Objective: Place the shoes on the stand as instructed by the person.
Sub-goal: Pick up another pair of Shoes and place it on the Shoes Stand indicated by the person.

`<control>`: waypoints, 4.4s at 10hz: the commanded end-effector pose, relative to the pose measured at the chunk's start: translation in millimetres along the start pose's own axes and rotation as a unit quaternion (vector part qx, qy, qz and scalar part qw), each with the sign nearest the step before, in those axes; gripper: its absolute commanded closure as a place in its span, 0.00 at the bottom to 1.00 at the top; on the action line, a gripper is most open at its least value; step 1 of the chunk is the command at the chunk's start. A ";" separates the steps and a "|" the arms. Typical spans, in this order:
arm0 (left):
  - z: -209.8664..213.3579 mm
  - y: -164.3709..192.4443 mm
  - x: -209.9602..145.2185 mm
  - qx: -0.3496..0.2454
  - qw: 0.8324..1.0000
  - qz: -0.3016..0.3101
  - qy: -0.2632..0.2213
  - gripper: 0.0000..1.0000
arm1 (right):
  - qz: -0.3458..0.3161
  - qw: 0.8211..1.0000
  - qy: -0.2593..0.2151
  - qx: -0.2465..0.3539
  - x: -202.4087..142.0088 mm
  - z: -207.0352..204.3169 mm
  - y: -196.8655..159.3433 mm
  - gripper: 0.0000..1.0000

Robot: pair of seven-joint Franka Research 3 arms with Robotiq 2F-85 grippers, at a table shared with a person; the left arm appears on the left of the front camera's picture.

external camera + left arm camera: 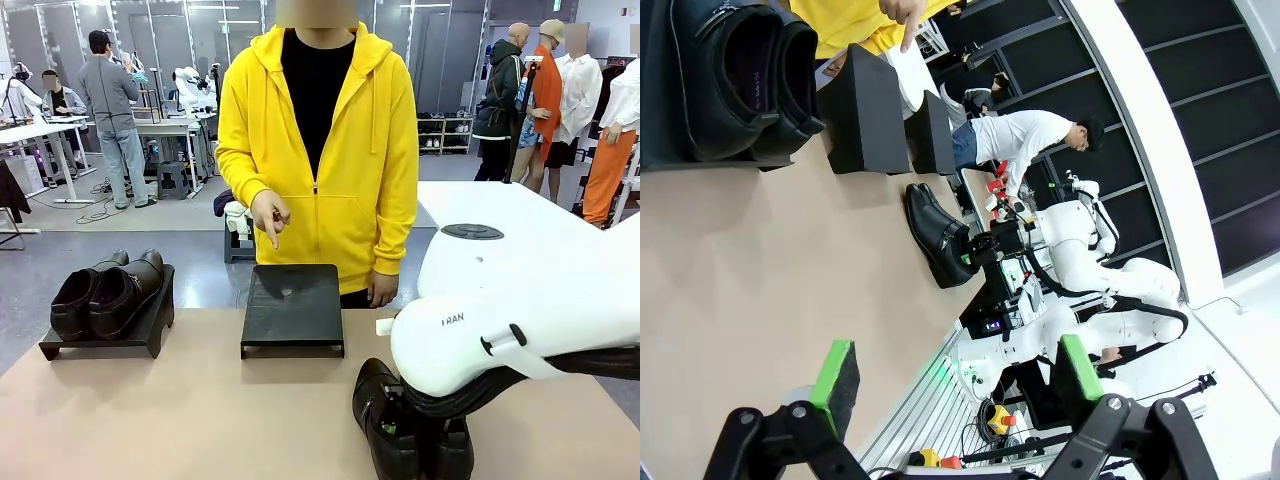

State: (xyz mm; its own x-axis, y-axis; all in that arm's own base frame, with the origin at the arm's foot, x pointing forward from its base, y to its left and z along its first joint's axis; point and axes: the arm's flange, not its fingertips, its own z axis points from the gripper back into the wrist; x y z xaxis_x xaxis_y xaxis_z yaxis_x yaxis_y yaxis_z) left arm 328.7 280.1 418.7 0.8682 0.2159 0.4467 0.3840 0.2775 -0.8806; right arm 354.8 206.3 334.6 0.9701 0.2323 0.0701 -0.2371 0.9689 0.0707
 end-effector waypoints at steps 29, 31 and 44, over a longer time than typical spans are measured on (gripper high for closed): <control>-1.1 -3.4 -3.8 -0.003 1.000 -0.003 0.002 0.00 | -0.074 0.981 -0.178 0.005 130.9 190.6 116.5 0.93; -1.1 -3.4 -3.8 -0.003 1.000 -0.003 0.002 0.00 | -0.083 0.977 -0.196 -0.003 162.9 185.0 145.7 0.93; -1.1 -3.4 -3.8 -0.003 1.000 -0.003 0.002 0.00 | -0.133 0.962 -0.232 -0.053 278.2 70.7 175.9 0.93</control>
State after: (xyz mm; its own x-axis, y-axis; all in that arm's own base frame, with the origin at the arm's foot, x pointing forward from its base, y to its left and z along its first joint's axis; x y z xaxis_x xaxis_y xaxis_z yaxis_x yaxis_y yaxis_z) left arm 328.6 279.9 418.7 0.8683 0.2158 0.4466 0.3840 0.2774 -0.8807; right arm 578.0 429.2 431.1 0.8973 -0.0193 0.4410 0.0036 0.9993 0.0365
